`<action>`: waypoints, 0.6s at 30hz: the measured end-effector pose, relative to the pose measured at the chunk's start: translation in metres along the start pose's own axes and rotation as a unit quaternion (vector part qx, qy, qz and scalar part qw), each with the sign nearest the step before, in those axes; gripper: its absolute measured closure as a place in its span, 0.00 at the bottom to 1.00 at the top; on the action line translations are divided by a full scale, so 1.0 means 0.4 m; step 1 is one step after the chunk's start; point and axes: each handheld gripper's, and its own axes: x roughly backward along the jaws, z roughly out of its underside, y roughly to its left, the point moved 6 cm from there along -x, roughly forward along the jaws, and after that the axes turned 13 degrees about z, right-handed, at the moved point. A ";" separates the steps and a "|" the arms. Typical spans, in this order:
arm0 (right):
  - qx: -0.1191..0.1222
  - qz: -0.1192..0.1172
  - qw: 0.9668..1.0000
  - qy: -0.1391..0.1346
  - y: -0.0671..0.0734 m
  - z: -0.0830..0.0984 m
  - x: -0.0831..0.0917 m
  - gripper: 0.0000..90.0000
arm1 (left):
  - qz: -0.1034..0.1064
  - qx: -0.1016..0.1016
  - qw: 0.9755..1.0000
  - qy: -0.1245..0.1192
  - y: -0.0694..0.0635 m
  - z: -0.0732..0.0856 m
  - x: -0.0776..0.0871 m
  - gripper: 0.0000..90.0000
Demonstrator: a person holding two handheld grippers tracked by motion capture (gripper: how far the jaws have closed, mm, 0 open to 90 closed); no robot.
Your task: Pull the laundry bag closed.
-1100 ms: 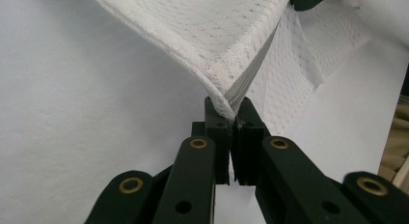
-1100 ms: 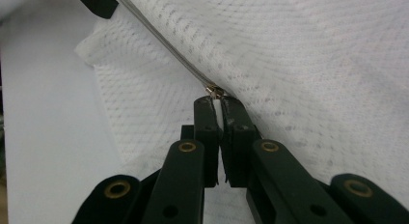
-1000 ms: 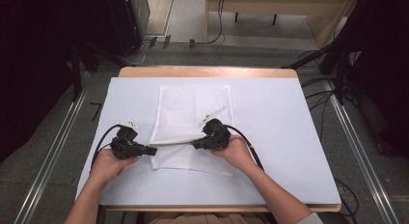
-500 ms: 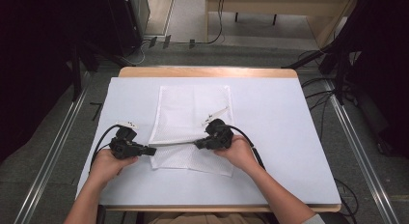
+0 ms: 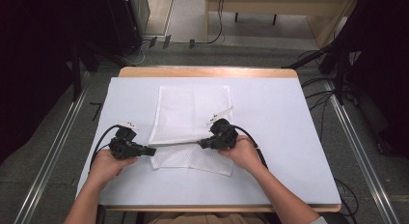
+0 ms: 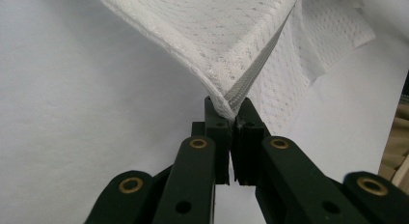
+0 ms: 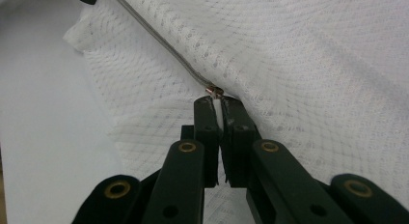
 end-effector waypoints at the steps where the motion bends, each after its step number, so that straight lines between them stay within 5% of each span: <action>1: 0.000 0.002 1.000 0.002 0.000 0.001 0.001 0.98 | 0.000 0.001 1.000 -0.001 0.000 0.000 0.000 0.97; 18: -0.003 0.006 1.000 0.004 -0.008 0.019 0.016 0.98 | 0.002 -0.001 1.000 -0.001 -0.003 0.001 -0.002 0.98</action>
